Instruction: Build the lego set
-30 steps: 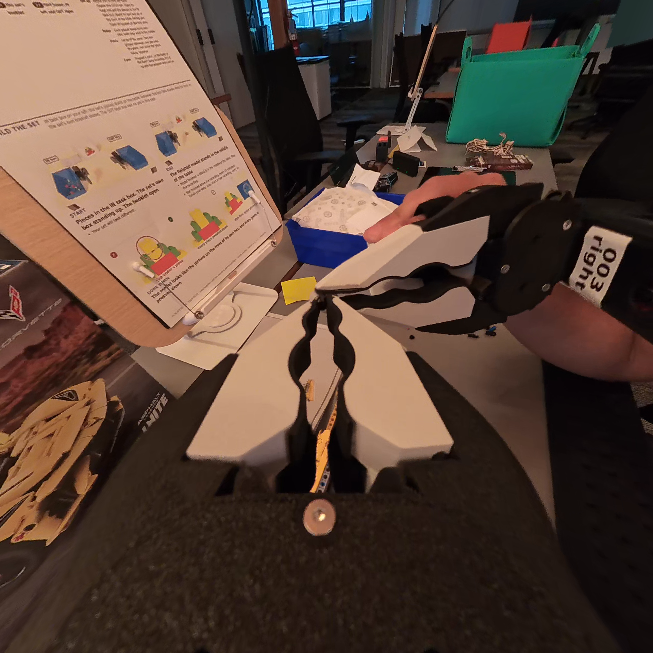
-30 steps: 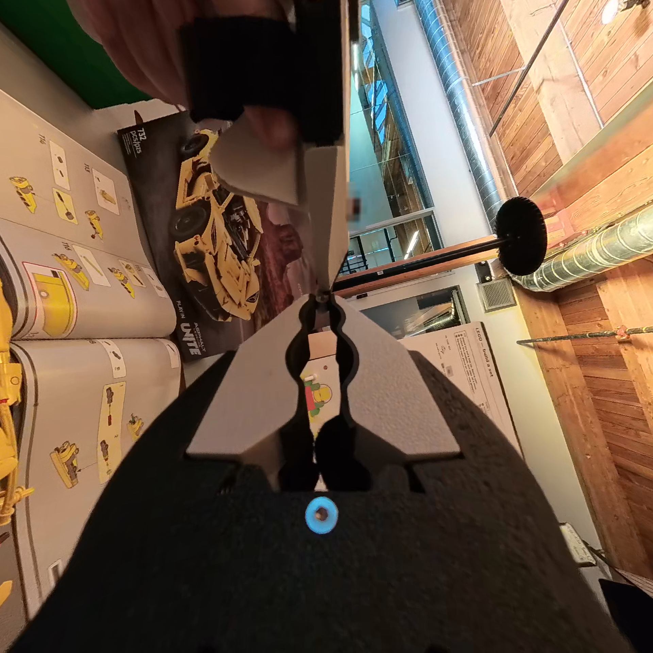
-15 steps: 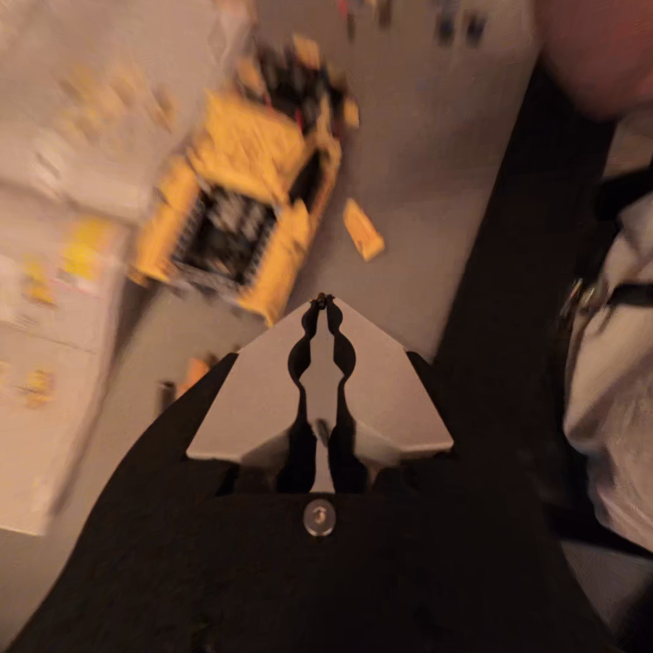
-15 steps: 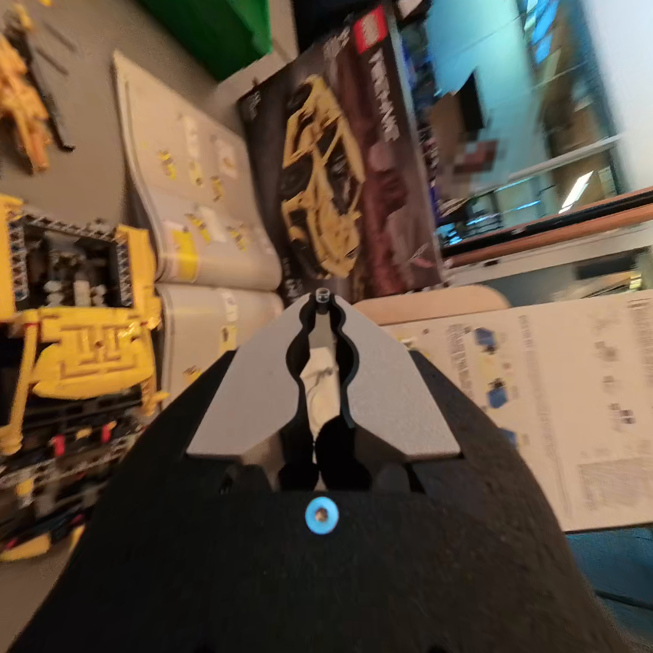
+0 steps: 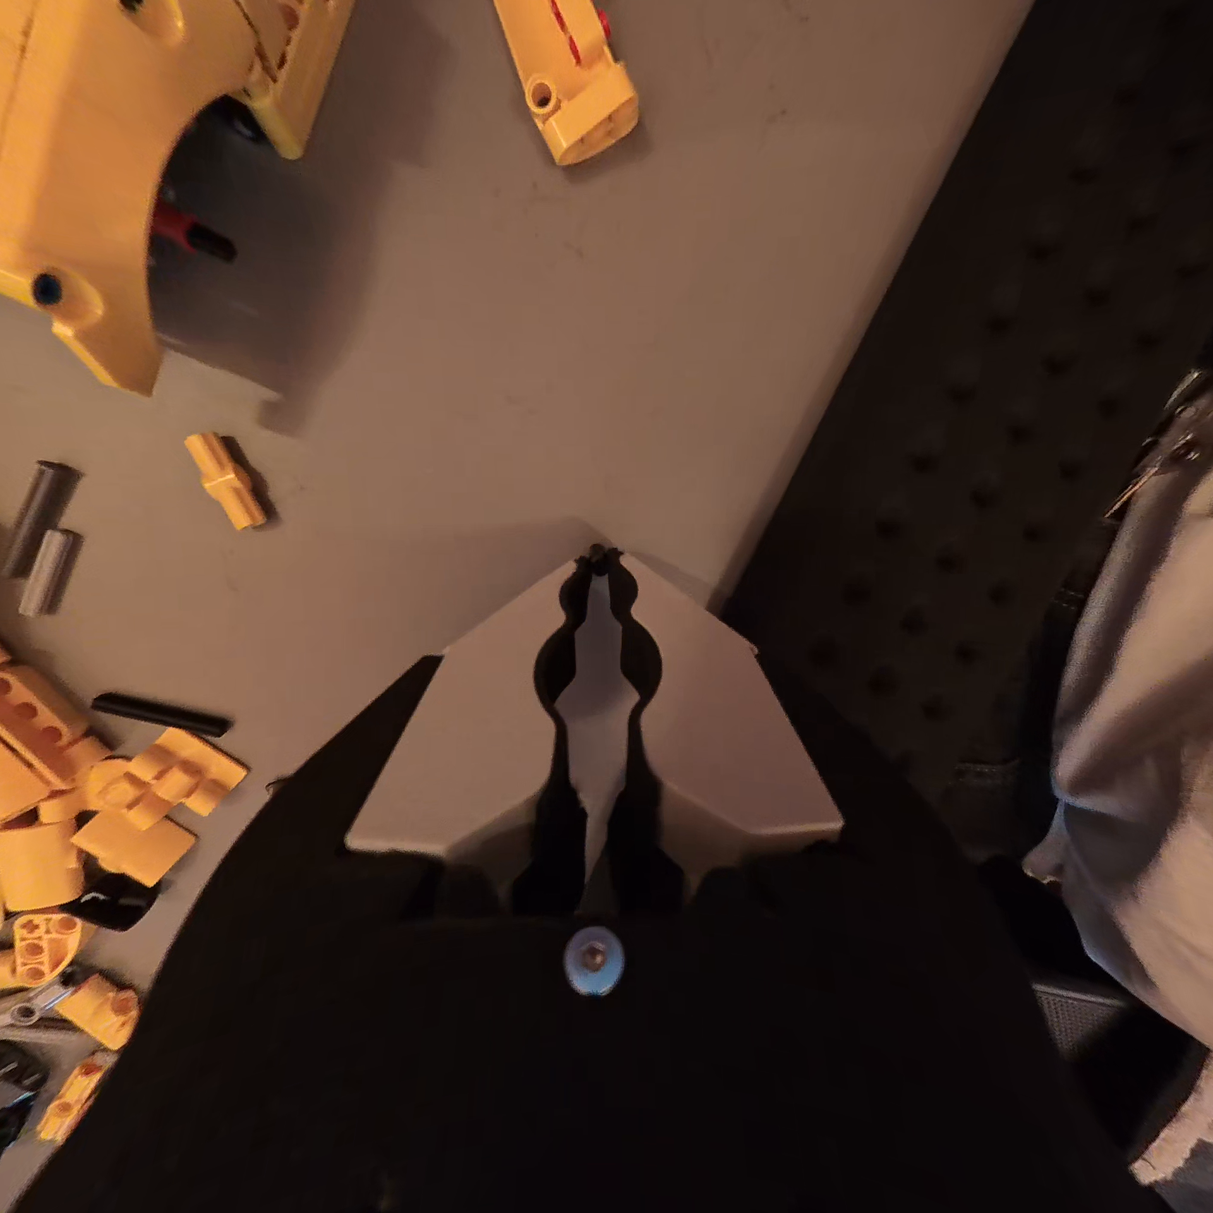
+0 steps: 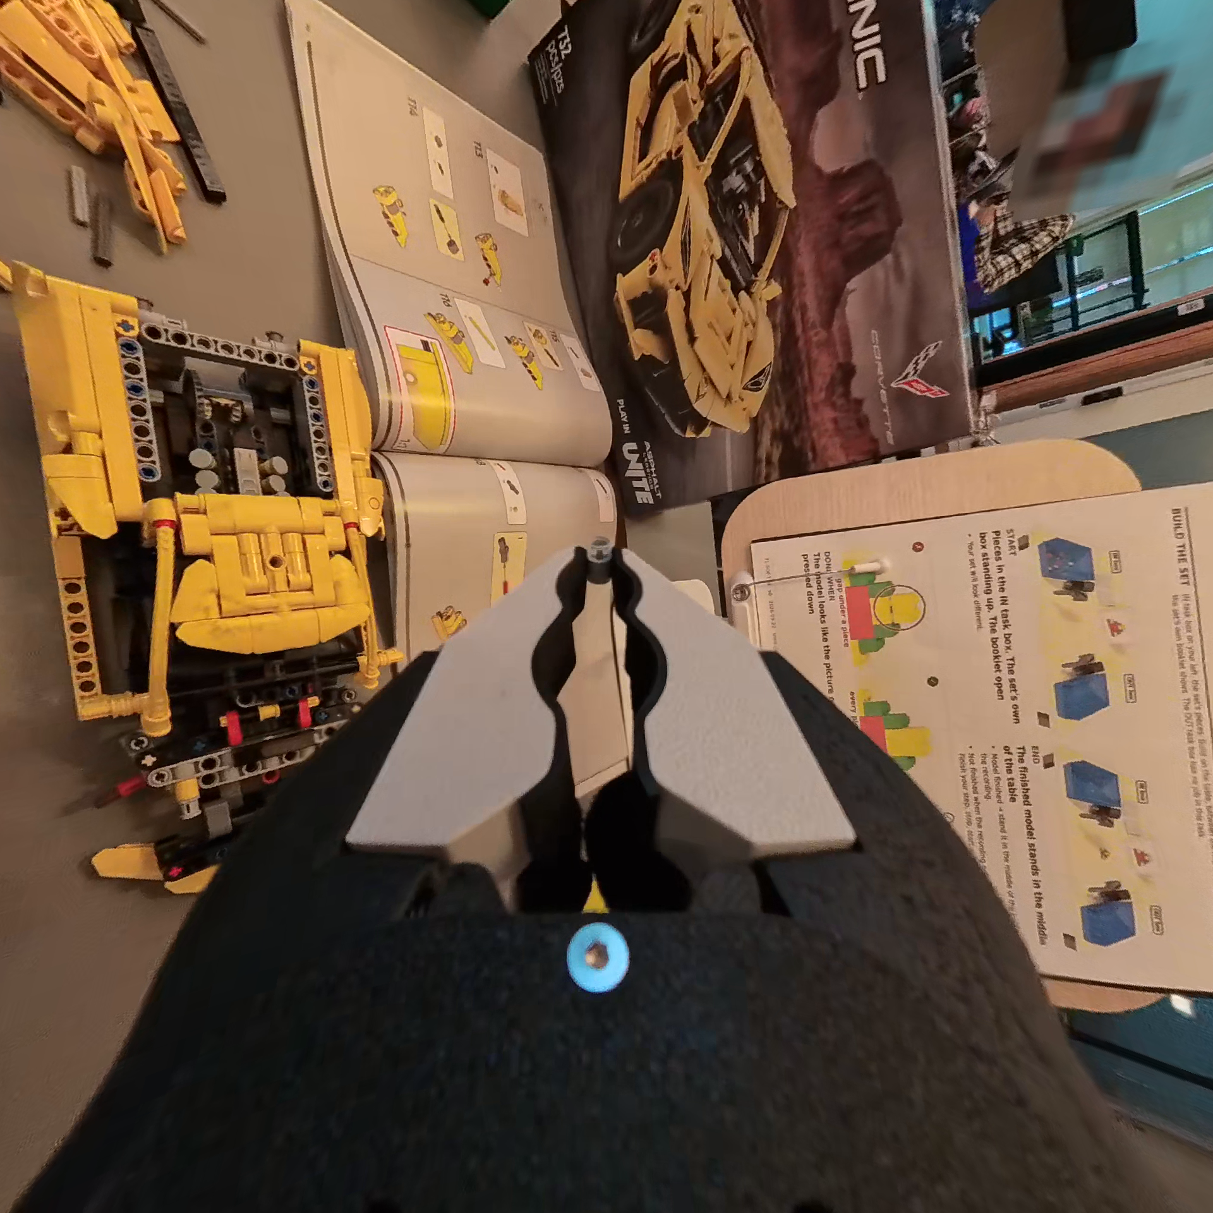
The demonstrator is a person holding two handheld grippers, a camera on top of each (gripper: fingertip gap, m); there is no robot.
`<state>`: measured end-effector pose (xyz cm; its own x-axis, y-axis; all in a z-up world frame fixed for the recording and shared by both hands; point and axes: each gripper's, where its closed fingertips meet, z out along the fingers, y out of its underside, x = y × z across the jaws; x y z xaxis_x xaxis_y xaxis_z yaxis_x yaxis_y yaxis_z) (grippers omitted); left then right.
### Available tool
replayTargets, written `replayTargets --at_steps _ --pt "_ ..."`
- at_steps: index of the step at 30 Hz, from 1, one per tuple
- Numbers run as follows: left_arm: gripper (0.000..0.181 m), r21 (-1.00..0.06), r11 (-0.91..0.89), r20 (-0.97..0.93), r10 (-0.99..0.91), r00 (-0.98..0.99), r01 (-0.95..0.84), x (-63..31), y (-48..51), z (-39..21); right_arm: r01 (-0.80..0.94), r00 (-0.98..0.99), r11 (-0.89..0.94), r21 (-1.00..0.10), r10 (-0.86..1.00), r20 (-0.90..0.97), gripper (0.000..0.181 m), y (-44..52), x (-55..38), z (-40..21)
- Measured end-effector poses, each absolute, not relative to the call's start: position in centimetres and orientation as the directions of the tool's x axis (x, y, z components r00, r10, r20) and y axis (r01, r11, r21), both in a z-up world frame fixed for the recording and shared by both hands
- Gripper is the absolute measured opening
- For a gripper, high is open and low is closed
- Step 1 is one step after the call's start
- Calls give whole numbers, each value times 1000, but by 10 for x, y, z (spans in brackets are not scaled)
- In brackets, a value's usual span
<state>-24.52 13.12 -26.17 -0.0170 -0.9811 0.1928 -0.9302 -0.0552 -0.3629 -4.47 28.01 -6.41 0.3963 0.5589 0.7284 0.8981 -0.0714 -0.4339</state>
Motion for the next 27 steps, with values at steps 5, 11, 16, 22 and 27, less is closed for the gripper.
replayTargets --at_steps 5,11,16,22,27 --pt "5 -343 -32 161 -987 -25 -939 -247 132 -262 894 407 -78 -441 554 727 6 278 -40 -61" --pt "16 -340 -27 135 -991 -20 -940 -249 134 -261 892 410 -80 -445 560 720 6 276 -41 -60" --pt "17 -351 -10 105 -994 -29 -936 -249 133 -256 894 406 -82 -441 566 717 6 276 -42 -62" --pt "17 -321 9 55 -998 -28 -947 -254 135 -259 893 407 -85 -441 568 715 6 276 -41 -63" --pt "8 -345 -14 69 -998 -10 -939 -256 131 -263 893 406 -84 -441 573 712 6 276 -42 -64"
